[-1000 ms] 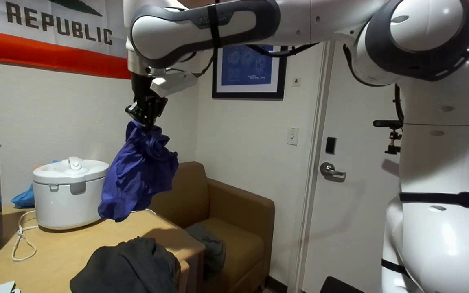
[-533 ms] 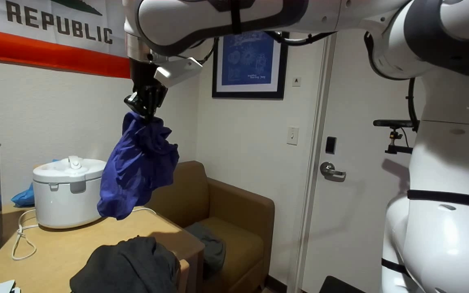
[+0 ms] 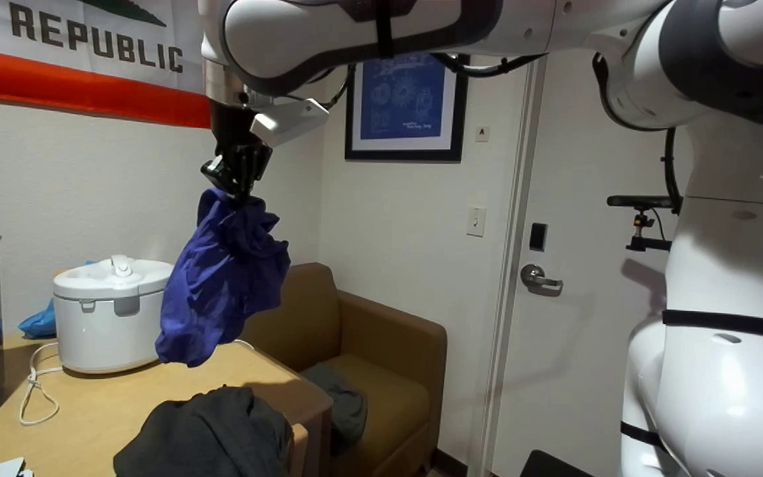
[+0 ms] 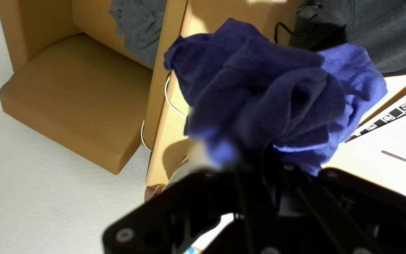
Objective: Put the blue shirt on the chair
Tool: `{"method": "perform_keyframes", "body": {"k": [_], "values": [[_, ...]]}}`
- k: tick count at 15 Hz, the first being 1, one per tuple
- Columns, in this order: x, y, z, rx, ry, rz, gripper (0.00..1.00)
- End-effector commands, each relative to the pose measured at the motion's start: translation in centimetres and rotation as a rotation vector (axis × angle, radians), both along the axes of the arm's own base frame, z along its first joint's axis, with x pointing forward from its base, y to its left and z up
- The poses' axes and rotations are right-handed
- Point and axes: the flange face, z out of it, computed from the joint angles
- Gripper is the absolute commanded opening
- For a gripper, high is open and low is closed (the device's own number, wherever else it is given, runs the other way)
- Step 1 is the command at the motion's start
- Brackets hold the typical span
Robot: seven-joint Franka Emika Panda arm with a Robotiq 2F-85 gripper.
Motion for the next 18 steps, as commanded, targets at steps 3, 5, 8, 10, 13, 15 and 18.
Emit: {"method": "perform_keyframes", "body": {"k": [3, 5, 8, 10, 13, 15, 18], "values": [[0.6, 2.7, -1.4, 0.049, 0.035, 0.046, 0.02], [-0.1, 4.3, -1.7, 0.047, 0.032, 0.061, 0.02], [-2.1, 6.7, -1.7, 0.041, 0.013, 0.095, 0.02], [-3.4, 8.2, -2.0, 0.051, 0.017, 0.122, 0.02], [-4.6, 10.0, -2.7, 0.082, 0.023, 0.143, 0.02], [-4.7, 10.3, -4.2, 0.057, 0.011, 0.117, 0.02], [-4.8, 10.1, -6.7, 0.090, 0.023, 0.090, 0.02]]}}
